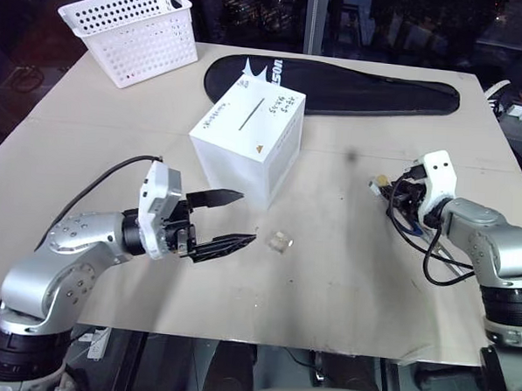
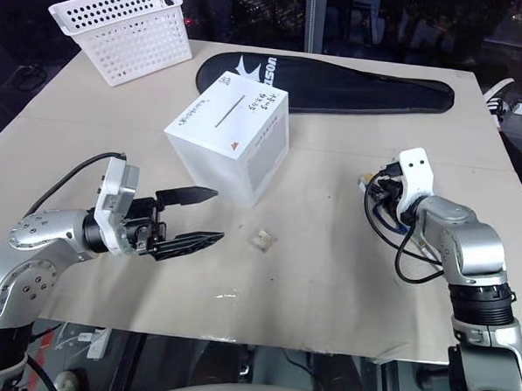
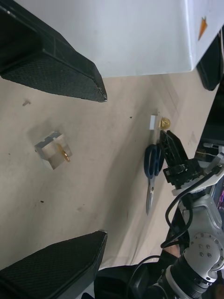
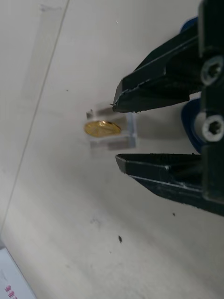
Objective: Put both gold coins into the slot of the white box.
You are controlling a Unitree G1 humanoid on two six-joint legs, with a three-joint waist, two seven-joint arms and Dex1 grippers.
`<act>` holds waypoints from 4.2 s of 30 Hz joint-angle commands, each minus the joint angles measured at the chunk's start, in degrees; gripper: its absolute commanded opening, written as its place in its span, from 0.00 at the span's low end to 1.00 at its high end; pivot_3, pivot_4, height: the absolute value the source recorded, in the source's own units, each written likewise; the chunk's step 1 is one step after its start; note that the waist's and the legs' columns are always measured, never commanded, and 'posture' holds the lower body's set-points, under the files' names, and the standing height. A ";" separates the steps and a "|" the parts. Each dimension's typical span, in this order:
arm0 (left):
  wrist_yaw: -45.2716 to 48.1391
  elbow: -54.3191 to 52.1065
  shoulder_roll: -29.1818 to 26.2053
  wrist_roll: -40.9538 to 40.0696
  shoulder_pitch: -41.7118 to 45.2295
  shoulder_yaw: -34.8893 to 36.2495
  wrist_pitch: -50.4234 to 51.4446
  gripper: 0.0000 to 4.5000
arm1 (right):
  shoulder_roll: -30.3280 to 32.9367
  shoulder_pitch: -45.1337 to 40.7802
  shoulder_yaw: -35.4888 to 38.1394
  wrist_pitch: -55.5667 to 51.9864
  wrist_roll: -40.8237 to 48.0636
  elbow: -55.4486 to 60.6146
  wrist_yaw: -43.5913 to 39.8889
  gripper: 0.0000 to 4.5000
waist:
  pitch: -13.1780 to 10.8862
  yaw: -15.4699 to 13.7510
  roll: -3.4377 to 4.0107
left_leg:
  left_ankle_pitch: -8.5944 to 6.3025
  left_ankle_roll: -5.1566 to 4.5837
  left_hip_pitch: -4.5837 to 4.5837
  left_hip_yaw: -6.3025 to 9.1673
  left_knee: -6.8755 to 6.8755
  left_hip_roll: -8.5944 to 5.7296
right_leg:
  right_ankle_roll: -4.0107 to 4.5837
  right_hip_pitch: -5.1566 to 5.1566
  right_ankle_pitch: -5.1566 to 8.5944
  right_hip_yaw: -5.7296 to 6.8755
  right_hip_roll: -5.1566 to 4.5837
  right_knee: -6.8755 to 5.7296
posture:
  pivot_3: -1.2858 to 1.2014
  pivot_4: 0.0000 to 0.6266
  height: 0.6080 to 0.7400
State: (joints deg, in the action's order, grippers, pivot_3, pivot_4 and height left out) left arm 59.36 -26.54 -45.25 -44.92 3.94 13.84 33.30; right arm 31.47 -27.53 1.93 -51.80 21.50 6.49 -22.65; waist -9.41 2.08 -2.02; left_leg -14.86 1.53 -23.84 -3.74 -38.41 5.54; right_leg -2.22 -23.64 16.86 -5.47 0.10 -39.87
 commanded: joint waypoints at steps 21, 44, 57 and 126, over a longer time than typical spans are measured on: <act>-0.78 -2.66 -0.61 -1.48 -2.20 3.48 -2.25 1.00 | -1.31 -4.26 0.22 3.72 -3.33 -4.85 -3.43 0.01 | -0.01 0.13 0.01 | 0.00 0.00 0.01 -0.01 0.01 0.00 | 0.00 0.00 0.00 0.00 0.00 0.00 | 0.52 0.24 1.00; -3.66 4.89 8.35 -11.85 21.86 -9.57 10.04 0.52 | -0.12 1.62 17.17 -15.95 47.31 34.05 -1.29 0.00 | -0.02 0.10 0.02 | 0.00 0.00 -0.02 0.09 0.00 -0.02 | -0.02 0.05 0.00 0.05 0.00 0.00 | 0.52 0.24 1.00; -1.28 8.15 11.27 -11.31 27.94 -12.42 11.60 0.37 | 2.88 0.19 8.16 -9.46 57.09 36.26 8.24 0.00 | -0.02 0.17 0.02 | 0.00 0.00 -0.04 0.14 -0.03 -0.04 | -0.02 0.06 0.00 0.06 0.00 0.00 | 0.52 0.24 1.00; -4.42 4.74 12.66 -14.08 24.65 -8.55 12.93 0.00 | 11.64 2.76 4.42 1.96 64.20 35.71 8.23 0.48 | -0.03 0.09 0.01 | 0.00 -0.01 -0.05 0.17 -0.02 -0.04 | -0.03 0.06 0.01 0.09 -0.02 0.03 | 0.52 0.24 1.00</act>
State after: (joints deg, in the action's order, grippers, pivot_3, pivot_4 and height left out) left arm 55.46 -20.59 -32.64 -57.99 28.38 3.27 47.06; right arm 42.58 -24.86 4.59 -51.51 85.06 40.42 -13.63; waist -9.44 2.17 -2.01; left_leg -14.86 1.53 -23.89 -3.57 -38.42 5.50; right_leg -2.25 -23.58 16.87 -5.39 0.08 -39.83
